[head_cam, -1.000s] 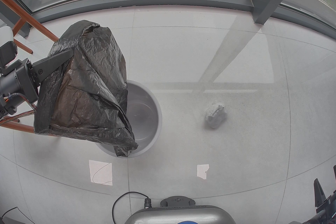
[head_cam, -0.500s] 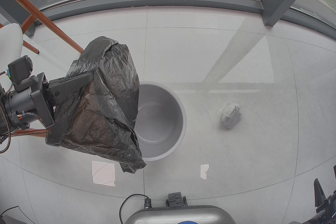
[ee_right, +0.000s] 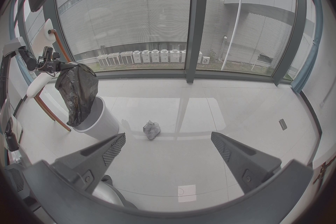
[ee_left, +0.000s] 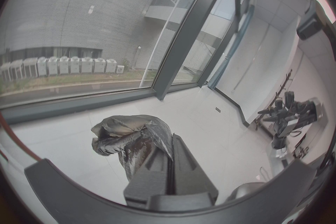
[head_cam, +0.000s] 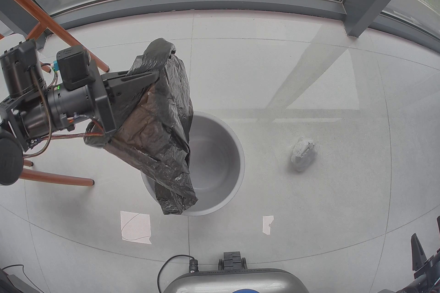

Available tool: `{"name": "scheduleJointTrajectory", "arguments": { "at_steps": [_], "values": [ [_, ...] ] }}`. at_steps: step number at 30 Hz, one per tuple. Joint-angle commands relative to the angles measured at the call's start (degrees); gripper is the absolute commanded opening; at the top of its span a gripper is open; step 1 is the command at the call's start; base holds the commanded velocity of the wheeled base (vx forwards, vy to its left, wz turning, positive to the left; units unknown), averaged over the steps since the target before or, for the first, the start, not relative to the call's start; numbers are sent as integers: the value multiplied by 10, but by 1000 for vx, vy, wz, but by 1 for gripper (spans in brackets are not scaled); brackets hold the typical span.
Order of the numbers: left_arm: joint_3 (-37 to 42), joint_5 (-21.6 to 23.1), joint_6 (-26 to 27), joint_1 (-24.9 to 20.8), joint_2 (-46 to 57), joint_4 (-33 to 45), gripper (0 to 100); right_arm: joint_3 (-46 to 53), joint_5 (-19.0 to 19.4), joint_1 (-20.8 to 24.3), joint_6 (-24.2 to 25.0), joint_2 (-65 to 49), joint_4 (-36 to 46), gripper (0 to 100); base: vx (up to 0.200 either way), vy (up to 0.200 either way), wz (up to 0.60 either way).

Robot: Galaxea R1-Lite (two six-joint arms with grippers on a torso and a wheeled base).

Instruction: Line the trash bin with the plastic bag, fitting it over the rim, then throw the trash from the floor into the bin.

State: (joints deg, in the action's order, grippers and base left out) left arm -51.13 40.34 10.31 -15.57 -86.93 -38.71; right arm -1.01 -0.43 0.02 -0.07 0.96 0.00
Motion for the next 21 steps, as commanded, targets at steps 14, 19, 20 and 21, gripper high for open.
{"name": "scheduleJointTrajectory", "arguments": {
  "at_steps": [14, 19, 20, 21],
  "values": [
    [-32, -3, 170, -124, -11, 193, 0, 10, 4, 0, -1, -10, 0, 100, 0, 0, 0],
    [-31, -18, 199, -131, 18, 261, 0, 10, 5, 0, 0, -10, 0, 100, 0, 0, 0],
    [-31, -18, 200, -131, 19, 268, 0, 10, 7, -1, 0, -10, 0, 100, 0, 0, 0],
    [-28, -18, 201, -132, 22, 280, 0, 10, 13, -1, -2, -10, 0, 100, 0, 0, 0]
  ]
}}
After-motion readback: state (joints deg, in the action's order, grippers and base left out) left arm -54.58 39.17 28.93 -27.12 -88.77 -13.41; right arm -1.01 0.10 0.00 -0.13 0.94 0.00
